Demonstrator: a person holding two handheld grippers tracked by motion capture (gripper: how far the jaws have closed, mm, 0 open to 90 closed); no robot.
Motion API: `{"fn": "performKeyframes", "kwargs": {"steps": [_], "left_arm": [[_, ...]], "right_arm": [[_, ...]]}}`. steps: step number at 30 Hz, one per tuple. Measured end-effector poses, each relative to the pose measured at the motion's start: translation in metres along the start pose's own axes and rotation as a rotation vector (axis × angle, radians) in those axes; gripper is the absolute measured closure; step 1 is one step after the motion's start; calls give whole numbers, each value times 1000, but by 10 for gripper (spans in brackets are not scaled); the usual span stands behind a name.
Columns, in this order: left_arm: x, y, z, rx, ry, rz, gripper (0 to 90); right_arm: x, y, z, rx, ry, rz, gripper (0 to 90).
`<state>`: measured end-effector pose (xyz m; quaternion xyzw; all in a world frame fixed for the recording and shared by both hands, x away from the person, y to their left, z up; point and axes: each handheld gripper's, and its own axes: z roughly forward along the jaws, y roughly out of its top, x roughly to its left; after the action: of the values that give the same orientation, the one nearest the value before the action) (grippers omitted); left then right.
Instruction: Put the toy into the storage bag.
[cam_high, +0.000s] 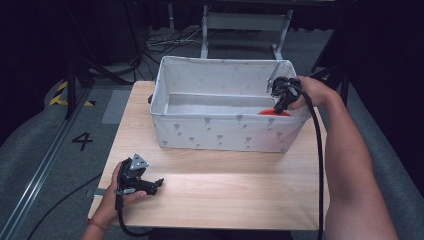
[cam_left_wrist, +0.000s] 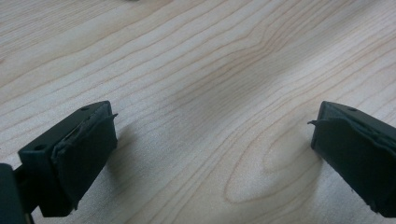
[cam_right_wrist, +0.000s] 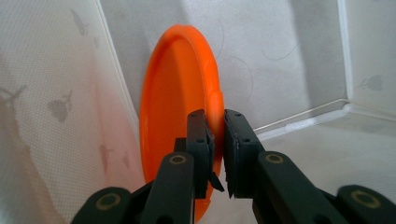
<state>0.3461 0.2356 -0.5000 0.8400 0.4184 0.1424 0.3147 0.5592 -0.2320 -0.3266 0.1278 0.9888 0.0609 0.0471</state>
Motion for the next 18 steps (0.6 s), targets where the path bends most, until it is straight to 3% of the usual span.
{"fn": "performKeyframes", "kwargs": {"steps": [3, 11, 16, 18], "left_arm": [[0, 0, 0, 0, 0, 0, 6], [0, 0, 0, 3, 0, 1, 5], [0, 0, -1, 4, 1, 1, 7], [0, 0, 0, 3, 0, -3, 7]], "right_arm": [[2, -2, 4, 17, 5, 4, 784], [5, -12, -11, -47, -28, 30, 695], [7, -12, -22, -102, -95, 63, 501], [8, -12, -23, -120, -112, 75, 470]]}}
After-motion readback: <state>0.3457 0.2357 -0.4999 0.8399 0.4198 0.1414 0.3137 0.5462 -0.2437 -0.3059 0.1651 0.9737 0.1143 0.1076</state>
